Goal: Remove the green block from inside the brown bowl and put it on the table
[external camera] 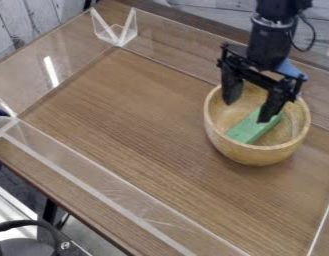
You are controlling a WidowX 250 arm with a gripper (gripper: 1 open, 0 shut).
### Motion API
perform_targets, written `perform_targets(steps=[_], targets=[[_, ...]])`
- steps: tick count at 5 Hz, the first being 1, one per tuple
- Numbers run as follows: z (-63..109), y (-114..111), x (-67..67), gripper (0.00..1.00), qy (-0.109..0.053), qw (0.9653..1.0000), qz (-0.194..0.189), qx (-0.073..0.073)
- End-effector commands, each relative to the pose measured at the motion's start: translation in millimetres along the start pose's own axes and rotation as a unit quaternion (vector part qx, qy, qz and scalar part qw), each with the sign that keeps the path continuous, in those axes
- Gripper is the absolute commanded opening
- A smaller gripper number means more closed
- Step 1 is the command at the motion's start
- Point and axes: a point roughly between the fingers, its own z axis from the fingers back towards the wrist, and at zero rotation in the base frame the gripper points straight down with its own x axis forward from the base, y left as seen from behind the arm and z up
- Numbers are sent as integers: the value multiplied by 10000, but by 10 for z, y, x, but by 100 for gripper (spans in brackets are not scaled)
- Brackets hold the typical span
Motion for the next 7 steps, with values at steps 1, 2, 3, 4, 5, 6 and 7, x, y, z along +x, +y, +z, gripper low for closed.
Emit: perform_targets(steps=[1, 2, 3, 4, 5, 6, 7], targets=[[145, -59, 157, 100, -370, 9993, -106, -15], [95, -100, 208, 100, -385, 9991, -190, -21], [68, -130, 248, 100, -428, 9987, -268, -8], [69, -155, 277, 100, -508, 9981, -353, 18], [77, -172, 297, 100, -603, 9972, -438, 34], [103, -177, 296, 100, -705, 9963, -486, 39], [106, -176, 297, 100, -787, 9955, -524, 44]])
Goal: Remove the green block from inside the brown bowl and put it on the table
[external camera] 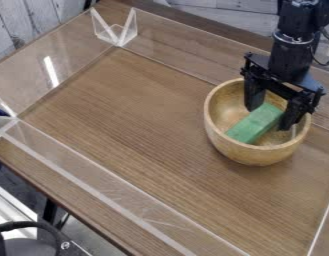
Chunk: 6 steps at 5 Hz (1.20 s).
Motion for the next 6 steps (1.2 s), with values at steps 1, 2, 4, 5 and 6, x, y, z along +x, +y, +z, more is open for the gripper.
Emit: perform_targets(steps=[1, 2, 4, 5, 6], targets=[[239, -16, 54, 100, -445, 9990, -78, 34], [312, -22, 33, 100, -571, 9983, -115, 55], [325, -33, 27, 100, -688, 9974, -186, 59], [232, -17, 50, 100, -637, 9978, -198, 29], [146, -1, 59, 100, -568, 9982, -206, 10]])
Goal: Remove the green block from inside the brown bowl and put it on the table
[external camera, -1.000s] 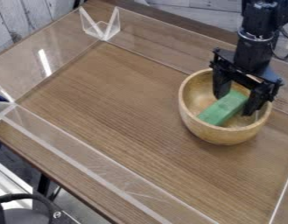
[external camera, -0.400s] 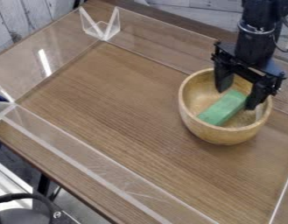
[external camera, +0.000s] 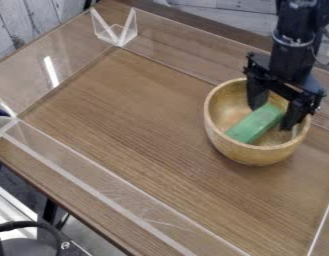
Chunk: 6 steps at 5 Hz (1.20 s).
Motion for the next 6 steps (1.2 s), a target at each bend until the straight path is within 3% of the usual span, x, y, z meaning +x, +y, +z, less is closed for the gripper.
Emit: perform_targets(steps=[1, 2, 6], targets=[[168, 27, 64, 100, -283, 9996, 14, 46], [253, 32, 50, 100, -386, 9992, 8, 63], [107, 79, 88, 100, -240, 9997, 86, 22]])
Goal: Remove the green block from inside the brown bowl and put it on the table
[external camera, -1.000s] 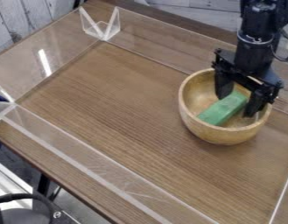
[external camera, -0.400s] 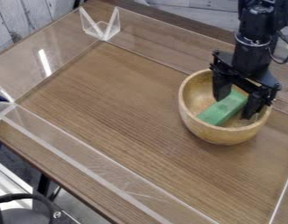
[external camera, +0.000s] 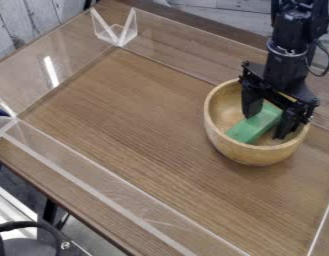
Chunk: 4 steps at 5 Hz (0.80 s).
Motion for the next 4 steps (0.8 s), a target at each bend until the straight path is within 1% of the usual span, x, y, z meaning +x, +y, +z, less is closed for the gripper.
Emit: perform_targets(steps=[1, 2, 4], targets=[[156, 66, 131, 100, -328, 9994, 92, 24], [138, 149, 122, 100, -304, 9993, 221, 44], [82, 234, 123, 100, -251, 9990, 356, 67]])
